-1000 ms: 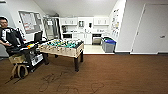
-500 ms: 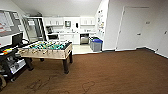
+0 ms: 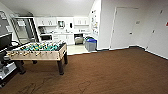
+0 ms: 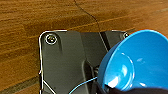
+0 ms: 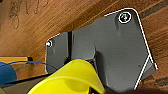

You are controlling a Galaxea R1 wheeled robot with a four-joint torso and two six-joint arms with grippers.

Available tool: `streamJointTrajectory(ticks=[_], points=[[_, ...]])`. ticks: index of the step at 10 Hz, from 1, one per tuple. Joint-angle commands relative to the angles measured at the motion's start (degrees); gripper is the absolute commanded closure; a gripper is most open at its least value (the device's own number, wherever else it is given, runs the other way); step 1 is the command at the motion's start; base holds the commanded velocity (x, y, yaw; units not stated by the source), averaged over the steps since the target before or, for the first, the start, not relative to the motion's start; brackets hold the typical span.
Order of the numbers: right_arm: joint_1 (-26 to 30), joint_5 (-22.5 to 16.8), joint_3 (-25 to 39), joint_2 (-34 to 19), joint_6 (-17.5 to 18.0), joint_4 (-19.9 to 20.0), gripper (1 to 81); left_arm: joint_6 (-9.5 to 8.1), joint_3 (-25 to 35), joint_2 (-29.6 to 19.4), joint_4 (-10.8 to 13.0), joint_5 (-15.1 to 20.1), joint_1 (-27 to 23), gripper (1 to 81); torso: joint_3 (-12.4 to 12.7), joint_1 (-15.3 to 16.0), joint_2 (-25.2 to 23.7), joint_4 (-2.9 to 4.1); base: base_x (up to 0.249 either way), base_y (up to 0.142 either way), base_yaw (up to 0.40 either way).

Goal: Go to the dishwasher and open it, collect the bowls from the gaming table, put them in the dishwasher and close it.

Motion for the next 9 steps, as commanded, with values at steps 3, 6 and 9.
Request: streamJointTrajectory(ticks=[3,6,9], points=[[2.50,-1.78,0.35,-1.25,-0.06,-0.64,81.1,-0.08,0.23,-1.11,0.55,1.66,-1.86,81.1,0.00,0.00,0.00,0.00,0.000,0.000,0.000],[2.33,-1.78,0.35,-1.17,-0.06,-0.64,81.1,-0.17,0.23,-0.94,0.55,1.66,-1.86,81.1,0.00,0.00,0.00,0.00,0.000,0.000,0.000],[2.24,-1.69,0.26,-1.08,-0.15,-0.64,81.1,0.00,0.23,-0.94,0.55,1.57,-1.69,81.1,0.00,0.00,0.00,0.00,0.047,0.000,0.000]])
